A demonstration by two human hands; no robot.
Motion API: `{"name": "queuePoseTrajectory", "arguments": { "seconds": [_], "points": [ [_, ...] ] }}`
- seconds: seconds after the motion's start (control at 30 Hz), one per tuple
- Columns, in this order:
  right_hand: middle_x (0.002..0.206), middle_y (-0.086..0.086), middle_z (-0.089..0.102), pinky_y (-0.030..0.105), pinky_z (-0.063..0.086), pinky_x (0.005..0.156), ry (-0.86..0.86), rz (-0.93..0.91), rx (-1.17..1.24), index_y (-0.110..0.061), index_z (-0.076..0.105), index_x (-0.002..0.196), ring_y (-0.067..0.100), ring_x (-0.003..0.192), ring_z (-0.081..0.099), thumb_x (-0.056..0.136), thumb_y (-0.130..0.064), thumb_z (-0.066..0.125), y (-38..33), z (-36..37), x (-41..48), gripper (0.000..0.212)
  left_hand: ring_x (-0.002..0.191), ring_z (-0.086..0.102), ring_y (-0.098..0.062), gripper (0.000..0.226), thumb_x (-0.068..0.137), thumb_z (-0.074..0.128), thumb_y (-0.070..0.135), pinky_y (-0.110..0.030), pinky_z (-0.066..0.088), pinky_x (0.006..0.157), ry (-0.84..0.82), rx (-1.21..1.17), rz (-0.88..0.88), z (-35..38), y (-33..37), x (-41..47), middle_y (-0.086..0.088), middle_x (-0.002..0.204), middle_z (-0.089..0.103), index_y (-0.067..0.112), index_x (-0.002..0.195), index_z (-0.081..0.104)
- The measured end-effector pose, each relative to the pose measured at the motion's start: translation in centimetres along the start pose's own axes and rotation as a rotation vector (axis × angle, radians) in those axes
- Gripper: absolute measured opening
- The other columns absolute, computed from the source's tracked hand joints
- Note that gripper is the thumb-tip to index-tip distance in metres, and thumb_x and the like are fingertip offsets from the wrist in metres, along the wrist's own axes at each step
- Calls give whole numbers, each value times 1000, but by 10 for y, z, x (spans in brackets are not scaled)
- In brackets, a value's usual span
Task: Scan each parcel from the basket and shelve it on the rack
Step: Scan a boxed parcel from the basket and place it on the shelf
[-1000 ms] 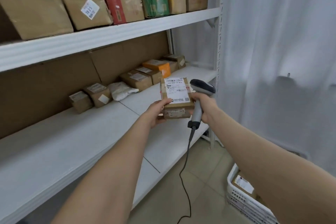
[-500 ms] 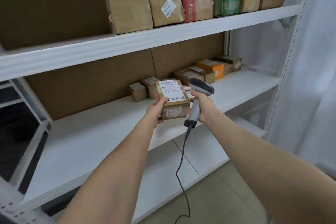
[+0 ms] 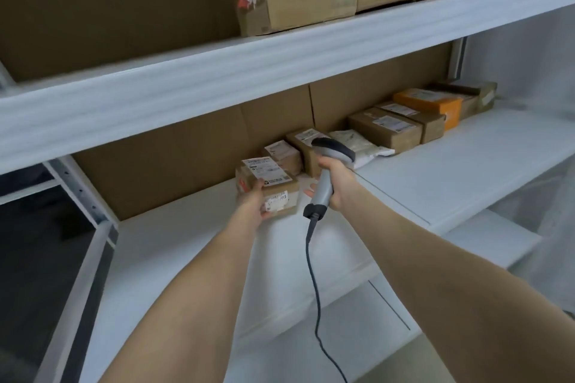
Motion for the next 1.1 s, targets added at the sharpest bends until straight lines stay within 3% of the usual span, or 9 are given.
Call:
{"name": "queuePoseTrajectory", "arguments": {
  "seconds": [0.33,0.4,0.5,0.57,0.63,0.7,0.8,0.97,1.1],
  "points": [
    [99,11,56,36,53,49,33,53,-13,-7,46,117,29,87,58,90,-23,66,28,19,73,36,112,62,-31,52,98,46,45,-34,54,52,-36,-66,-41,-3,-2,78,-13,130,58,15,139,42],
    [100,12,56,38,52,52,30,53,-11,-6,45,119,29,85,57,91,-23,66,28,21,79,39,109,63,-30,56,94,54,44,-35,58,64,-31,-54,-16,-2,2,85,-12,130,59,14,140,42],
    [102,13,56,40,52,56,42,45,-12,-6,44,125,29,86,58,90,-22,66,27,24,83,45,118,56,-30,71,79,77,24,-41,52,94,14,165,74,0,7,99,-15,136,52,14,140,42],
    [106,15,56,40,53,56,61,38,-12,-7,43,130,30,89,59,89,-21,66,25,25,85,49,124,47,-34,83,76,79,15,-42,48,98,92,370,142,1,14,99,-20,142,37,22,145,33],
    [111,16,57,40,54,56,69,36,-9,-8,43,133,31,91,60,88,-20,66,24,26,86,52,119,46,-34,68,81,73,17,-38,48,91,231,594,243,0,24,94,-20,139,32,29,138,37],
    [113,17,57,40,55,56,71,34,-3,-9,43,134,31,91,61,88,-20,67,23,27,87,53,110,53,-30,35,88,62,15,-35,48,83,292,735,406,5,33,93,-12,131,46,28,118,51],
    [113,18,59,38,55,55,85,37,-7,-9,45,132,30,89,61,87,-21,68,22,28,88,52,103,60,-25,16,95,53,23,-30,47,74,211,955,553,19,37,92,-2,116,63,27,106,62],
    [118,19,60,37,55,58,94,32,-17,-9,46,133,30,90,62,88,-21,67,20,30,90,52,129,46,-27,48,93,54,21,-35,41,105,-37,1129,507,34,27,112,-7,143,47,20,141,45],
    [118,18,60,35,54,54,95,27,1,-9,46,133,29,90,62,88,-21,67,17,28,91,51,139,33,-28,56,95,52,24,-34,35,109,-82,1236,541,42,25,125,-8,152,34,22,148,33]
  ]
}}
Point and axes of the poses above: each hand's wrist, its own x-axis towards the middle knuckle, its own z-axis out of the palm, y = z × x, the point moved 4 cm from there along x, towards the middle knuckle
